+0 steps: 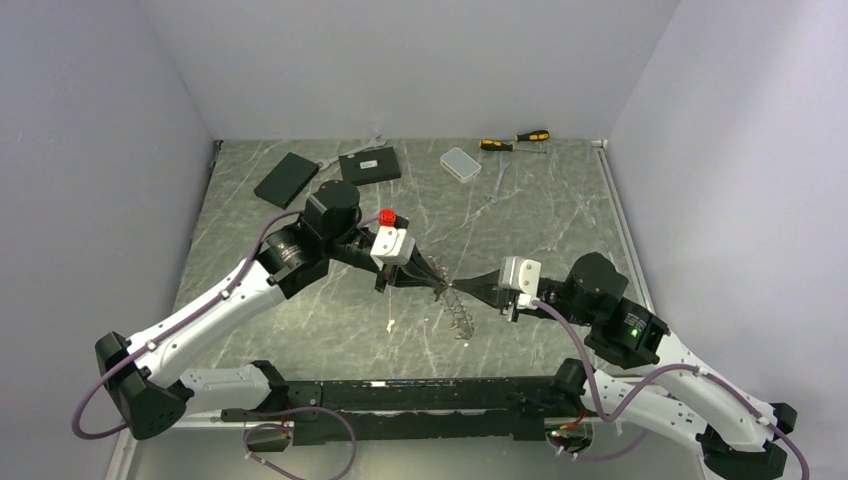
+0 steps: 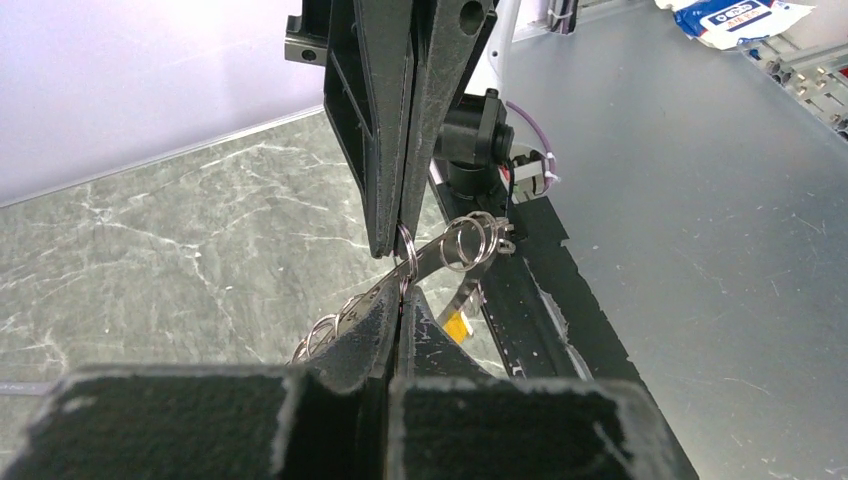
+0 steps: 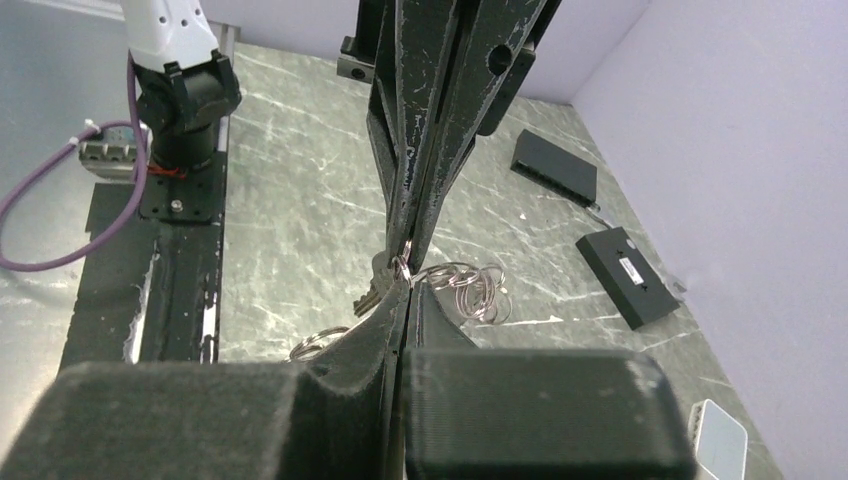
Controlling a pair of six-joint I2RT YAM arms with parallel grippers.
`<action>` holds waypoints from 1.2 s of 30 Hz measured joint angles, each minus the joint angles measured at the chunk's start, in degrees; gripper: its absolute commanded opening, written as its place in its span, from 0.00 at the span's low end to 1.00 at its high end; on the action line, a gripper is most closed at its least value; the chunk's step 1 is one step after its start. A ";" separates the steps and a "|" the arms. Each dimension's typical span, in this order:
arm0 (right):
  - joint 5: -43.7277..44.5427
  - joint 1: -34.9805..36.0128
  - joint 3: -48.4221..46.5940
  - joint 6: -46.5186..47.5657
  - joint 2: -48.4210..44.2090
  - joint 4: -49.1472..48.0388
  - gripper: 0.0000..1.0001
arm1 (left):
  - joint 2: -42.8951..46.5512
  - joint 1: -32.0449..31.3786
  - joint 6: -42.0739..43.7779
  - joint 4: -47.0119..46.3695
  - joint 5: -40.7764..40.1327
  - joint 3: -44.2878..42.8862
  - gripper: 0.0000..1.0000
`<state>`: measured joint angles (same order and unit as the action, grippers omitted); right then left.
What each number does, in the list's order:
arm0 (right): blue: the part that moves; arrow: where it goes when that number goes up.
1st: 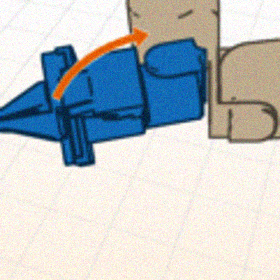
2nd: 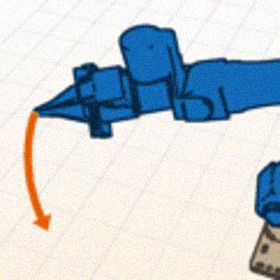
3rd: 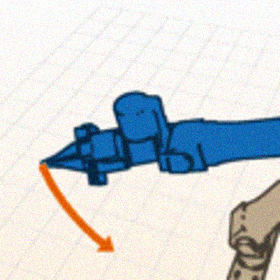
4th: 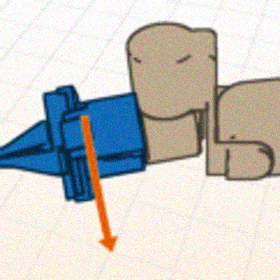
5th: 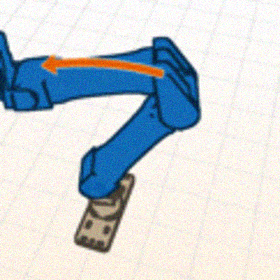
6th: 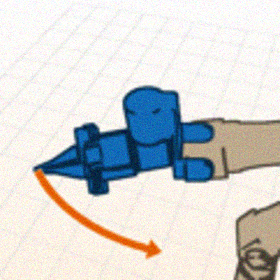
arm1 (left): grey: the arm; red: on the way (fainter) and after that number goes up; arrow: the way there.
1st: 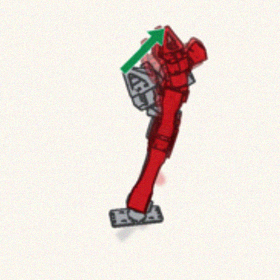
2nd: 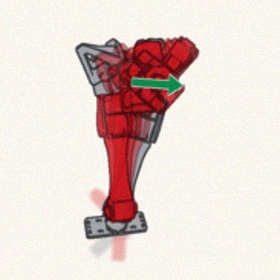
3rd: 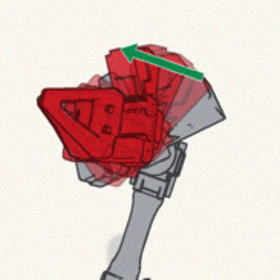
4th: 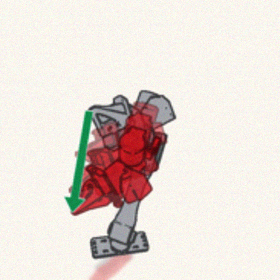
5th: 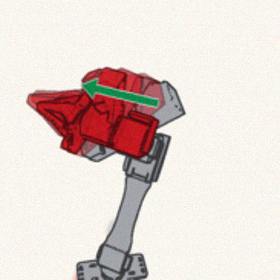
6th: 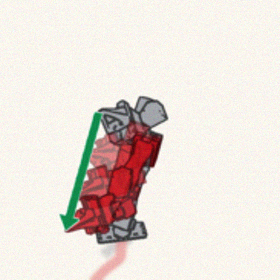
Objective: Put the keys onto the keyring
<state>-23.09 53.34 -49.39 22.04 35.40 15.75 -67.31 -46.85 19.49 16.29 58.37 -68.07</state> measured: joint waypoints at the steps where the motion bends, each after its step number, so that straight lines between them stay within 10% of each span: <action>1: 0.15 0.00 0.39 -0.33 -0.20 -0.57 0.00 | 0.13 0.00 -0.35 -0.44 -0.20 0.26 0.00; 36: 4.09 0.00 10.88 -14.84 -2.56 -22.36 0.00 | 6.54 0.13 -6.75 -10.75 -6.58 6.36 0.00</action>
<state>-19.00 53.34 -38.50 7.20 32.84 -6.61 -60.77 -46.72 12.73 5.54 51.79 -61.71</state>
